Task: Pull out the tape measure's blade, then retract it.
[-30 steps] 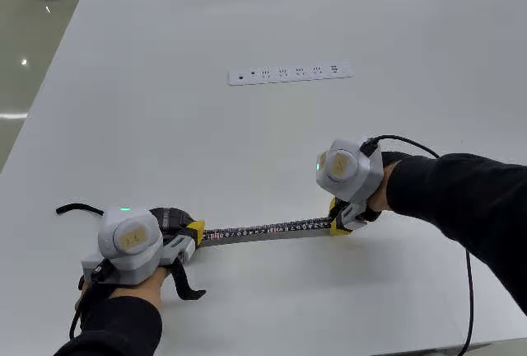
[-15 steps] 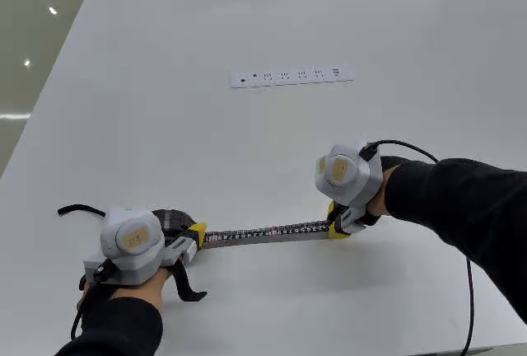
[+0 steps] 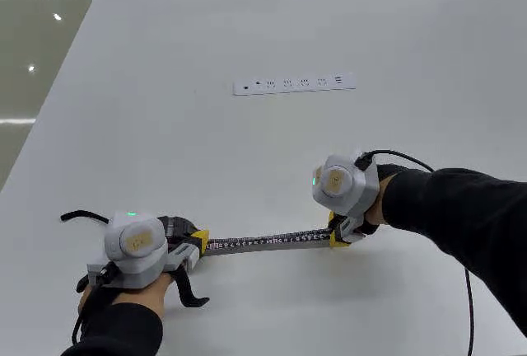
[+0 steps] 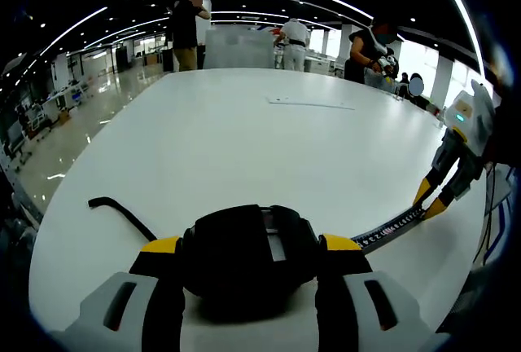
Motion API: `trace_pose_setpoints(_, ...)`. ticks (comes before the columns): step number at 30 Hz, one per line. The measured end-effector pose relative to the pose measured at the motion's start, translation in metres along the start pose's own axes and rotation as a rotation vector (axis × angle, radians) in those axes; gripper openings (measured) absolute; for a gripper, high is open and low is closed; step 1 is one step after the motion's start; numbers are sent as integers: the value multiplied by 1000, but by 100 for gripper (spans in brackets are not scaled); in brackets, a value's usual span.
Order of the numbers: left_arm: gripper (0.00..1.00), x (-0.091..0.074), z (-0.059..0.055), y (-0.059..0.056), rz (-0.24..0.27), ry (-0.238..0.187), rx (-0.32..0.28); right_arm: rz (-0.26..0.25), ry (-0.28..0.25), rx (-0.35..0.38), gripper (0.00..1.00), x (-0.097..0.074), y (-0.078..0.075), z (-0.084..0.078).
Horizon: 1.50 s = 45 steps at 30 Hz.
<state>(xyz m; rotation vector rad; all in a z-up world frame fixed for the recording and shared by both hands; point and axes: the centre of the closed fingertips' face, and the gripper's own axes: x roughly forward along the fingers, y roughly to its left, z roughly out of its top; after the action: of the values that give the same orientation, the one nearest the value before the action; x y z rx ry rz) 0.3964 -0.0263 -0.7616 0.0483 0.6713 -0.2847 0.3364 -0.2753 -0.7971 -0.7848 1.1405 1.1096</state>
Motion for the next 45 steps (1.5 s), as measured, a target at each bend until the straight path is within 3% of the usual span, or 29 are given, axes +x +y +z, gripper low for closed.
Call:
trace_pose_setpoints(19,60,1,-2,-1,-15,8,-15,-5,9,44,8,2,1,7)
trace_pose_setpoints(45,60,2,-2,-1,-20,17,-21,-2,1,31,8,4,2,14)
